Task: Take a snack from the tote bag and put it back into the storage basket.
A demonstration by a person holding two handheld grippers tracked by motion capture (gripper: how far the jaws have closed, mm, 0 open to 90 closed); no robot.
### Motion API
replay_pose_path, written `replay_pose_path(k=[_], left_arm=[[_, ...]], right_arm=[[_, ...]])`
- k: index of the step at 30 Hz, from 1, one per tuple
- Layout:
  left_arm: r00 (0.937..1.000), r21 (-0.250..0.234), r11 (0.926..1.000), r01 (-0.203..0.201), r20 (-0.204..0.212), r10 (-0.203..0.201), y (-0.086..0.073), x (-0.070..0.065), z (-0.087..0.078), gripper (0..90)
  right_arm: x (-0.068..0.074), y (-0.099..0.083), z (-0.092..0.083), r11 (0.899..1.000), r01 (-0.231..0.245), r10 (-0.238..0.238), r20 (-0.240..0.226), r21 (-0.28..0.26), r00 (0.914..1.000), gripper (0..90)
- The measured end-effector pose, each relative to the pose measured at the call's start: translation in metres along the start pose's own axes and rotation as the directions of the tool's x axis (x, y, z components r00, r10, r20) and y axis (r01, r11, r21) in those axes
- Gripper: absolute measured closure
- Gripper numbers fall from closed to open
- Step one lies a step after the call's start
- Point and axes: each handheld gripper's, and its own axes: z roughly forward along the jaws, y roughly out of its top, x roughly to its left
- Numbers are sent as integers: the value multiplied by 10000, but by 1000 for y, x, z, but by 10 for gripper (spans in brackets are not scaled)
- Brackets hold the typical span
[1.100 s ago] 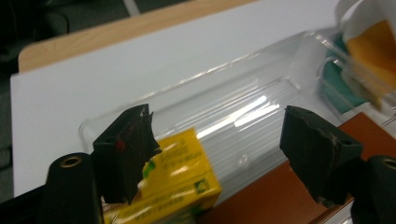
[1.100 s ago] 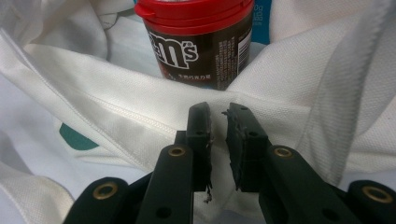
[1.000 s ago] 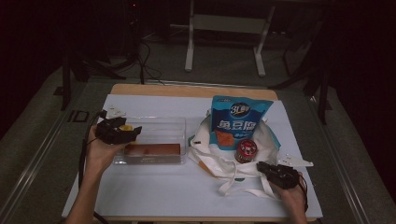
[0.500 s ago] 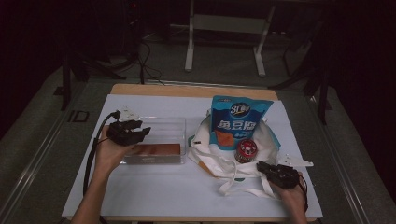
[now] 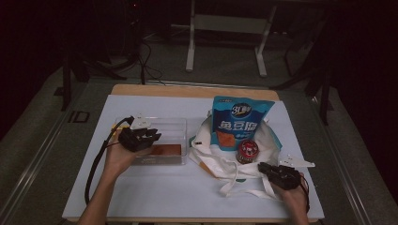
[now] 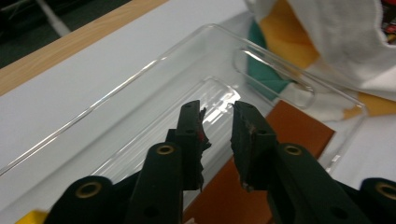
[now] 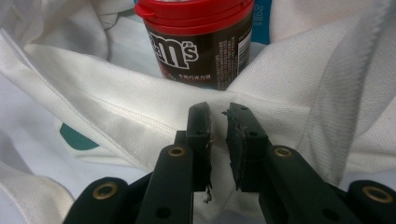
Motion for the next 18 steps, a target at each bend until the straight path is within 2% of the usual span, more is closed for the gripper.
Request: replay_pose_path(k=[4,10,13,16,18], left_arm=[[9990,-244,9994,-242,375,251,2,-5,1,790],[9953,-132,9975,-692,672,699,1,-16,7,881],[9904,-117,9961,-869,1070,876,0,-20,10,892],[9872,-160,9948,-1008,1223,1020,0,-24,11,893],[9824,-335,9929,-1143,1445,1180,-1,-30,11,894]], right_arm=[[0,0,0,10000,-2,2,-2,0,10000,791],[0,0,0,10000,13,-13,1,5,10000,791],[0,0,0,10000,9,-9,-1,3,10000,791],[0,0,0,10000,14,-14,-2,3,10000,791],[0,0,0,10000,21,-21,-5,1,10000,784]])
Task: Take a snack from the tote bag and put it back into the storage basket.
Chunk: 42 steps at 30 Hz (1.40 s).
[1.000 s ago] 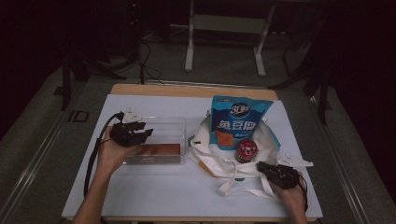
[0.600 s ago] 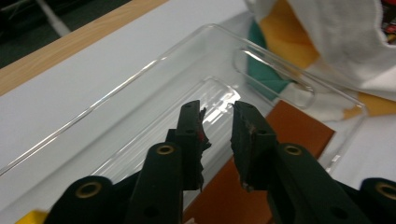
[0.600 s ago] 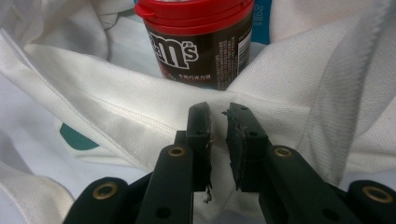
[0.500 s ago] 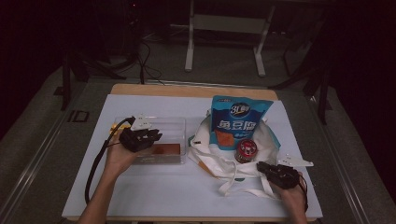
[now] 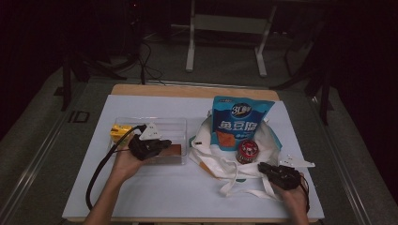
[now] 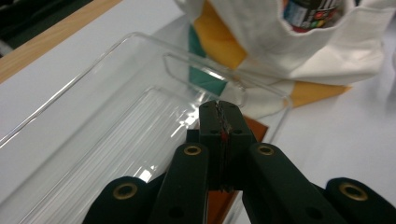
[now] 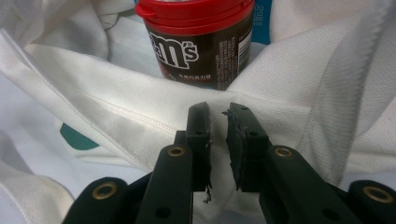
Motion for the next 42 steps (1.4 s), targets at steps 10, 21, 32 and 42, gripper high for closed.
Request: replay_pose_path(k=[10,21,32,42], left_arm=[[9974,-170,9993,-333,632,343,-1,-15,7,893],[9949,-295,9991,-303,949,330,-9,-19,10,892],[9927,-340,9986,-401,1128,437,-14,-23,9,891],[9905,-364,9986,-384,1305,429,-24,-28,15,889]], right_arm=[[1,0,0,10000,76,-76,-9,-11,10000,774],[7,10,-6,9980,612,-616,220,183,9979,759],[10,33,-19,9939,1095,-1097,221,92,9937,752],[8,63,-25,9887,1498,-1495,390,-44,9880,751]])
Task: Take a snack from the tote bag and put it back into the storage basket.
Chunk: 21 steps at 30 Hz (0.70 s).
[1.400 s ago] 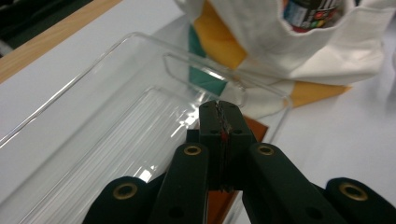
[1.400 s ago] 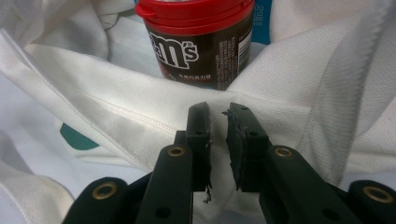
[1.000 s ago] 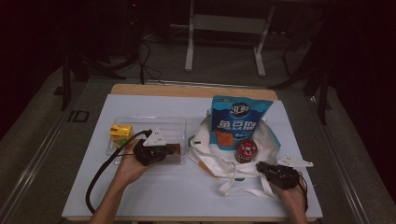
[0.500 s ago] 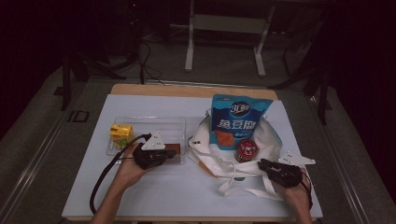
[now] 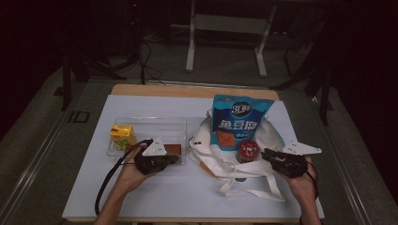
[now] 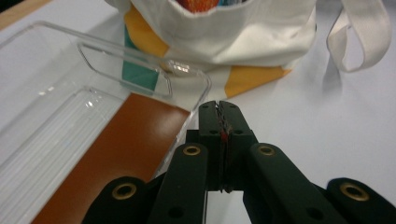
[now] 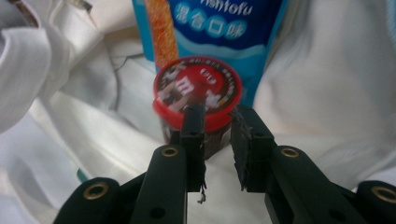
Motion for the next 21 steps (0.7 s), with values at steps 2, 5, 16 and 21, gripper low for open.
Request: replay_pose_path(k=[2,5,16,21], left_arm=[[10000,11,10000,40,73,-40,-4,0,1,888],[9999,4,10000,79,81,-79,-7,-2,2,888],[9999,-122,9999,3,128,-1,-21,-11,1,851],[9997,-95,9999,-43,221,45,-29,-15,3,843]], right_arm=[[-2,3,1,10000,-31,31,25,15,10000,751],[-5,7,3,10000,17,-17,11,62,10000,751],[-7,21,5,9997,241,-241,3,2,9997,732],[-9,28,7,9996,257,-258,95,82,9996,726]])
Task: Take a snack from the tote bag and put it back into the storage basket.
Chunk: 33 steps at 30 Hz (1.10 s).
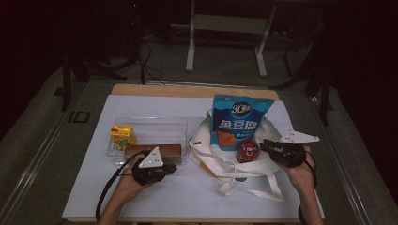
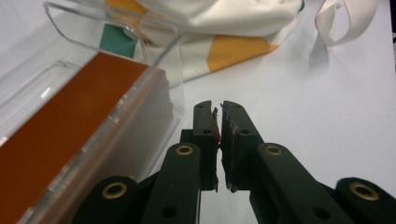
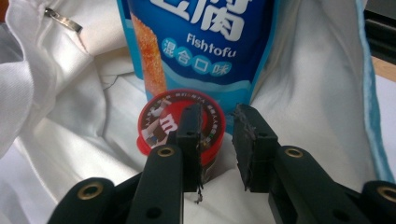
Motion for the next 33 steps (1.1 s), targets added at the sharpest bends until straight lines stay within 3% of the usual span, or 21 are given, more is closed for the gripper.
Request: replay_pose_path(k=[13,23,24,28,30,33], left_arm=[[9996,-66,9997,217,156,-216,-16,-4,5,820],[9993,-73,9996,257,279,-255,-22,-6,7,811],[9993,-50,9997,235,306,-233,-23,-6,7,811],[9991,-64,9997,251,356,-249,-23,-6,7,810],[9989,-13,9997,233,397,-232,-24,-6,8,808],[9987,27,9997,225,458,-226,-24,-7,10,804]], right_arm=[[-7,26,4,9992,373,-376,176,167,9991,647],[-13,43,11,9993,342,-339,-245,128,9991,581],[-16,48,15,9995,203,-190,-505,252,9985,546],[-17,53,20,9992,285,-271,-490,292,9984,505],[-19,57,25,9992,260,-233,-859,300,9960,483],[-21,61,28,9990,259,-226,-865,376,9960,466]])
